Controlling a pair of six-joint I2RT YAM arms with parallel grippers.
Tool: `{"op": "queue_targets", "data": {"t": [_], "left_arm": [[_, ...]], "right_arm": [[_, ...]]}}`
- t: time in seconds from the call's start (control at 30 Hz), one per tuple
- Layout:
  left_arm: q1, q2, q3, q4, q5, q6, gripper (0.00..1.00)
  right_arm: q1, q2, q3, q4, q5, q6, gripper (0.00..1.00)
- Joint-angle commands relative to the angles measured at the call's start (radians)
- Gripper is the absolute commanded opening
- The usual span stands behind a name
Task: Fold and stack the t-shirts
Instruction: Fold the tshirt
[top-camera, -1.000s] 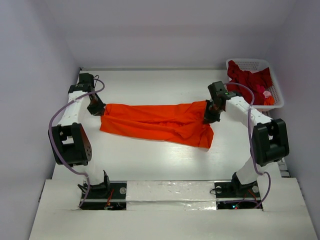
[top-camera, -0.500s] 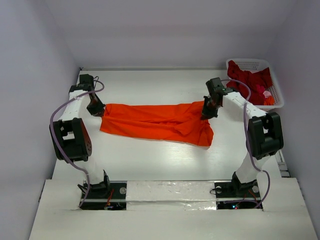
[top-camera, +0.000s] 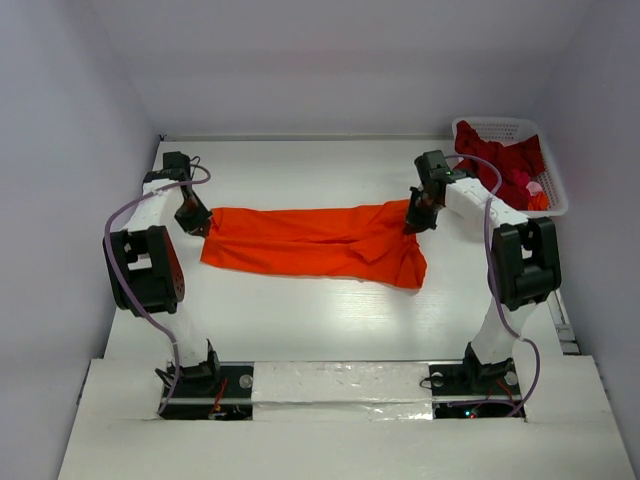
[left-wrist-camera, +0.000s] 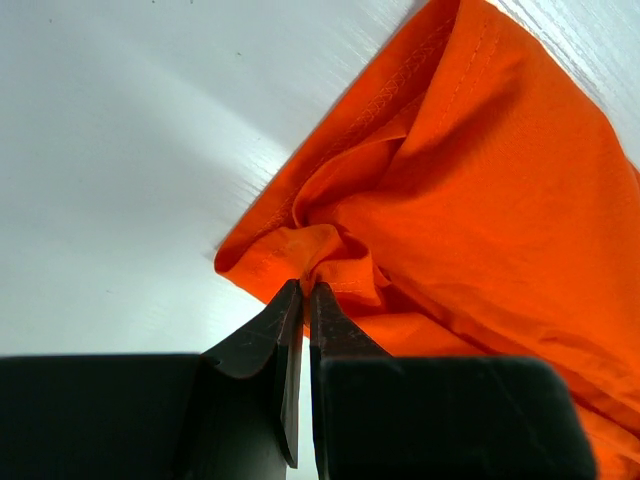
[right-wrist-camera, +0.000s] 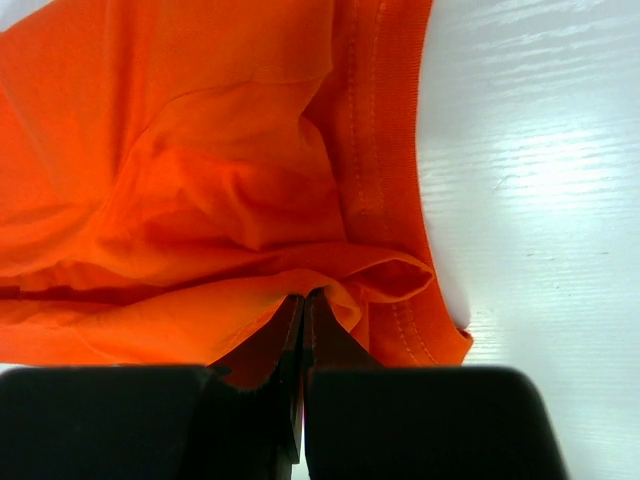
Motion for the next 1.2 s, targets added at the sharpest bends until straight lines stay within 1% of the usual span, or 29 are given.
{"op": "queue_targets", "data": {"t": [0.0, 0.47, 0.83, 1.17], "left_arm": [[0.013, -0.003, 0.045, 0.003, -0.018, -0.002, 0.00], [0.022, 0.039, 0.045, 0.027, -0.022, -0.011, 0.00], [0.031, 0.071, 0.097, 0.022, -0.044, -0.024, 0.00], [0.050, 0.089, 0.097, 0.033, -0.045, -0.025, 0.00]], "right_arm": [[-0.017, 0.003, 0.045, 0.027, 0.026, -0.009, 0.00], [-0.027, 0.033, 0.054, 0.042, 0.017, -0.018, 0.00], [-0.036, 0.036, 0.062, 0.053, 0.041, -0.005, 0.00], [-0.036, 0.050, 0.068, 0.058, 0.043, -0.004, 0.00]]}}
